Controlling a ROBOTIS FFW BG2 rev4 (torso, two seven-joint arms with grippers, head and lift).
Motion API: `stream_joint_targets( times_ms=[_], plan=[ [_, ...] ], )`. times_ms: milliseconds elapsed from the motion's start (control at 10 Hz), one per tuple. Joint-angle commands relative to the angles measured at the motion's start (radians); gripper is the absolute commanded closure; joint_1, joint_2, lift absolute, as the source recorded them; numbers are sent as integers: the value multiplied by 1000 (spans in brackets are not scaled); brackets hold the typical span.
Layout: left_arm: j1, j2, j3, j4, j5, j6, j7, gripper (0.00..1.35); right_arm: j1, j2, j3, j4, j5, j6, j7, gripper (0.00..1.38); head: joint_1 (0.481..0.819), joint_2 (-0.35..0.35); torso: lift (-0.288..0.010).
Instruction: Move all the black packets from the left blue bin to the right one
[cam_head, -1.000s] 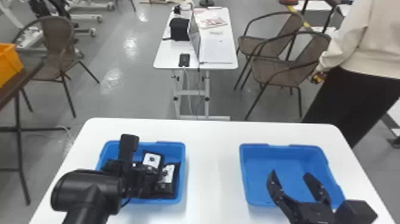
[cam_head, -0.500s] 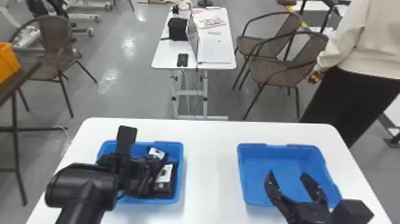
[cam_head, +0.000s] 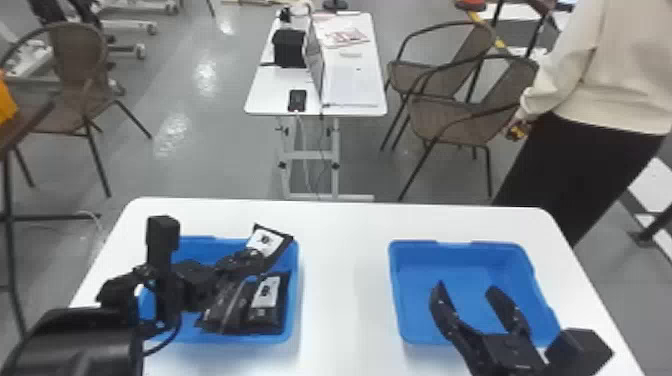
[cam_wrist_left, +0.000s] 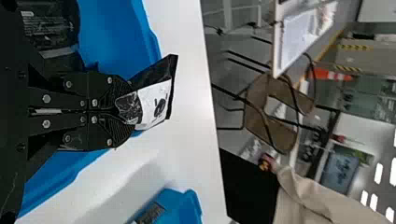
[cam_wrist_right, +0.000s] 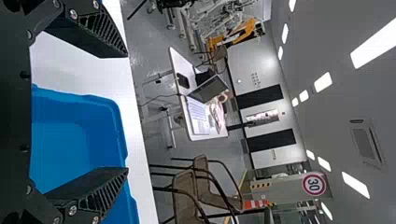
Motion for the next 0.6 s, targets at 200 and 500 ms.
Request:
stream_joint_targets(
  times_ms=[200, 500],
  plan=[
    [19, 8, -80, 105, 239, -431, -113, 1216, -154, -3, 22, 104, -207, 44, 226, 154, 695, -39, 0],
    [-150, 21, -284, 313, 306, -515, -202, 1216, -309, -3, 59, 211, -296, 67, 343, 154, 695, -67, 0]
  ],
)
